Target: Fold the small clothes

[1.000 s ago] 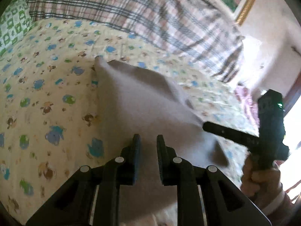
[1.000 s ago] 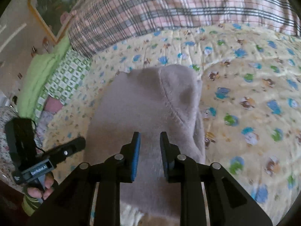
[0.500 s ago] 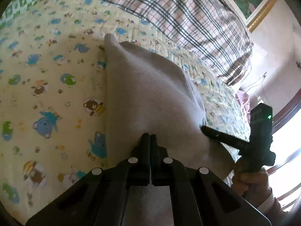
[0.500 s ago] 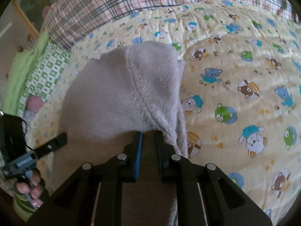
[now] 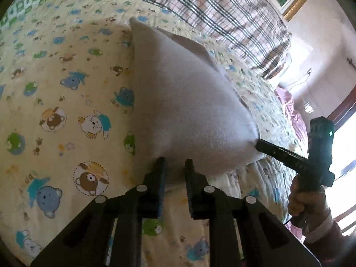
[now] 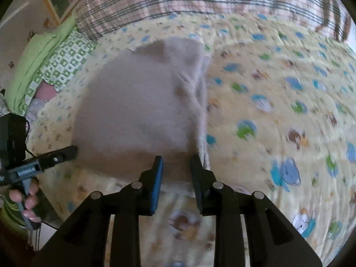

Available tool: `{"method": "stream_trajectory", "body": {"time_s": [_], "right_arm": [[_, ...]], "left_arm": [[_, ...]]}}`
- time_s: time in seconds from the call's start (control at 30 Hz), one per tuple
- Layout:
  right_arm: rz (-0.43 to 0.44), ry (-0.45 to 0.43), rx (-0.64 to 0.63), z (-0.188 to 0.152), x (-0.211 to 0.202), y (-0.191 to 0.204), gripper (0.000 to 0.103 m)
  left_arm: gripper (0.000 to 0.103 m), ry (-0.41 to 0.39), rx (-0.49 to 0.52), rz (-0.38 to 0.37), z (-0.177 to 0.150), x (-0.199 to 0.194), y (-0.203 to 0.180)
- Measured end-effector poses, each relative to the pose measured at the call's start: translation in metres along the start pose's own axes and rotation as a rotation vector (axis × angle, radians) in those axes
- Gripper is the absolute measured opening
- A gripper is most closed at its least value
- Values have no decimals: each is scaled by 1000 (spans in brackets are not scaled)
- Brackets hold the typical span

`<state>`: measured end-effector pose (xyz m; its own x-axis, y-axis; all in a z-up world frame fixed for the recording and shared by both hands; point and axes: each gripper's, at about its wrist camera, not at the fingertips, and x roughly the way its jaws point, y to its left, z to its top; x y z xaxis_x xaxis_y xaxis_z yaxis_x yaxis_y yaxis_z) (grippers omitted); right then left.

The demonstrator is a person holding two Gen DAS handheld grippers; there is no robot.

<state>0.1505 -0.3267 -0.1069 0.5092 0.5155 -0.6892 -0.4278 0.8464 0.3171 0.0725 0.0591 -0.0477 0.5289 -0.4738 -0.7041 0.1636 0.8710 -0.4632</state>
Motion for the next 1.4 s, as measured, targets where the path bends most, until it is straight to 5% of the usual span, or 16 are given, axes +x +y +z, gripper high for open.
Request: {"method": "stream_trajectory", "body": {"time_s": [0.2, 0.3, 0.43, 0.67, 0.87, 1.17, 1.4], "right_arm": [[30, -17, 39, 2, -10, 1, 28], [57, -34, 32, 1, -24, 8, 31], [87, -60, 29, -3, -39, 16, 41], [99, -70, 17, -23, -58, 28, 53], [71, -48, -20, -50, -65, 39, 71], [48, -41, -81, -80, -75, 49, 84], [46, -40, -90, -78, -66, 55, 85]], "left_arm": [[22, 3, 41, 66, 0, 0, -16], [37, -12, 37, 65, -6, -12, -21], [60, -42, 76, 161, -18, -27, -33], [80, -55, 82, 246, -43, -46, -33], [81, -38, 111, 320, -62, -55, -34], [84, 9, 224, 500, -100, -55, -53], [84, -17, 215, 456, -93, -56, -57]]}}
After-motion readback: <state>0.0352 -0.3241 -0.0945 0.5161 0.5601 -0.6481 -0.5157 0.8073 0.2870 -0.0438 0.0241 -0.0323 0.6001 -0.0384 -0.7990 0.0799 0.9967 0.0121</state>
